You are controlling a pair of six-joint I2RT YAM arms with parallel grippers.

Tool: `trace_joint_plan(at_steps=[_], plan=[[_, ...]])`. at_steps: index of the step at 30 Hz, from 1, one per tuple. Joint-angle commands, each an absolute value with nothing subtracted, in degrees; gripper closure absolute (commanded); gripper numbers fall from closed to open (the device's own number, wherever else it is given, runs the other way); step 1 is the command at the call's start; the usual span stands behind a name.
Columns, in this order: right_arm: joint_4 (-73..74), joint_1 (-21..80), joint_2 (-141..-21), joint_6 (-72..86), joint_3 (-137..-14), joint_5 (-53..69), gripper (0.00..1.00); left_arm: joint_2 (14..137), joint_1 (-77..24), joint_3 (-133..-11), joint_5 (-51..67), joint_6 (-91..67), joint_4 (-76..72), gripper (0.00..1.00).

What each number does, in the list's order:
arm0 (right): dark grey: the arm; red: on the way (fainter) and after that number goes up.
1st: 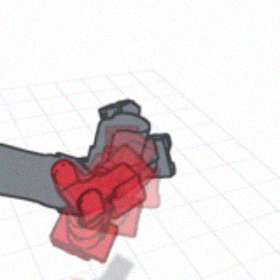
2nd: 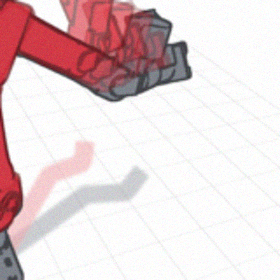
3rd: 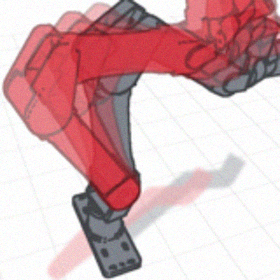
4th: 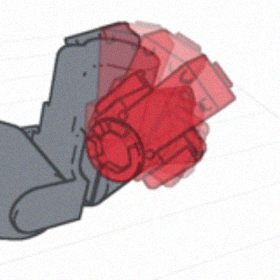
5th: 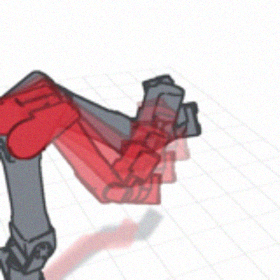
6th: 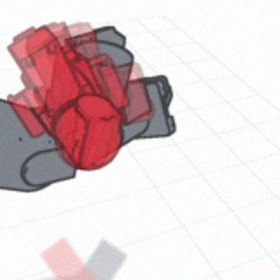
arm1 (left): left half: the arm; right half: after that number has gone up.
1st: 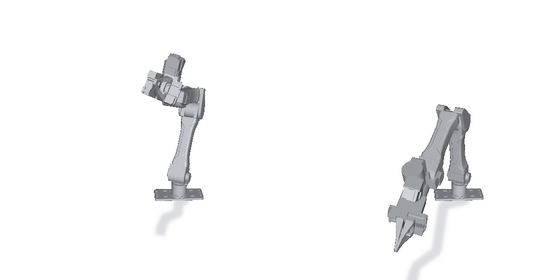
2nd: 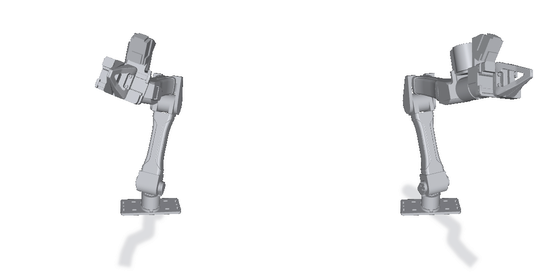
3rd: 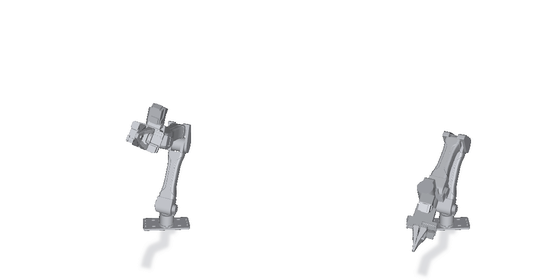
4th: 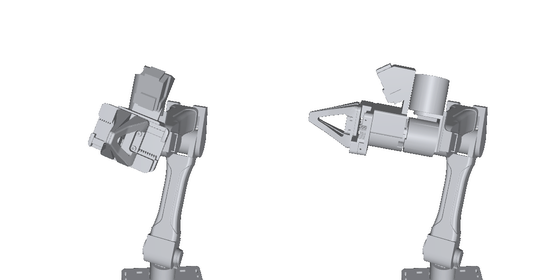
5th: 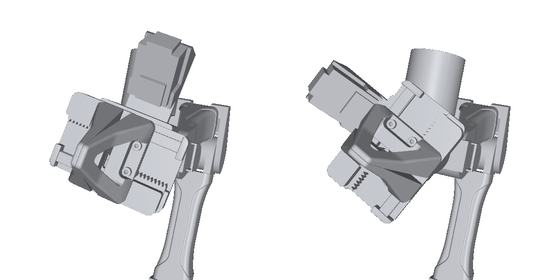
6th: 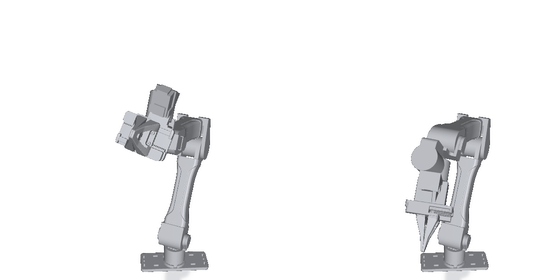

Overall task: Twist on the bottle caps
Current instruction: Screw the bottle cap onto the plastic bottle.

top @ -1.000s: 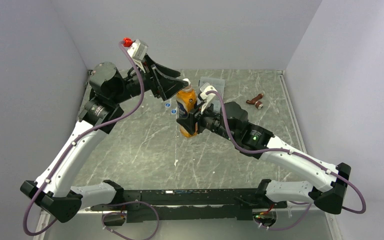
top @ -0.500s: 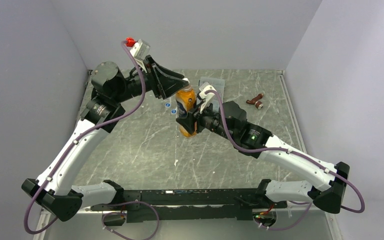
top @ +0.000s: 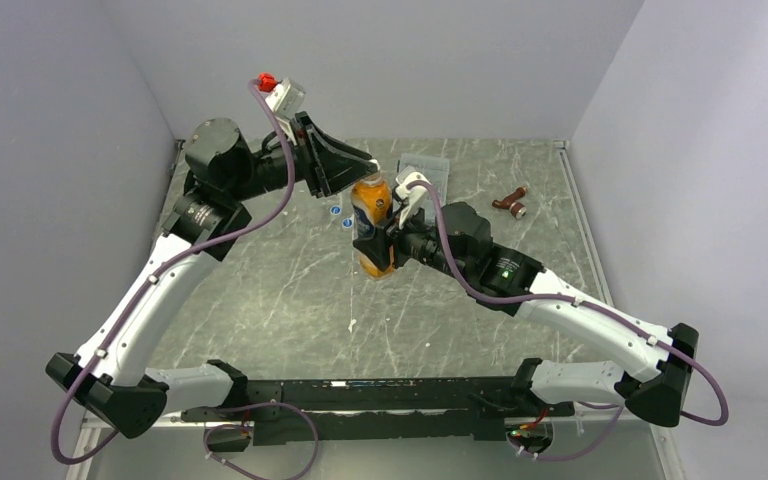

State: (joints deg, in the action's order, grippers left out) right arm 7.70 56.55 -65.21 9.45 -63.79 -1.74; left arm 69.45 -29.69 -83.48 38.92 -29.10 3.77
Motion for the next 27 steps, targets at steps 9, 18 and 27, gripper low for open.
trace_joint_plan(at_steps=[9, 18, 27], plan=[[12.2, 56.6, -64.2, 4.6, -69.7, 8.7, 0.81, 72.1, -29.6, -94.5, 49.8, -17.1, 22.8, 0.79], [11.4, 56.5, -64.8, 6.4, -72.2, 12.4, 0.83, 69.3, -29.6, -92.4, 49.1, -15.1, 22.3, 0.8], [7.9, 53.0, -65.4, 11.1, -73.3, 20.9, 0.84, 67.7, -29.6, -90.9, 49.8, -14.4, 19.7, 0.81]])
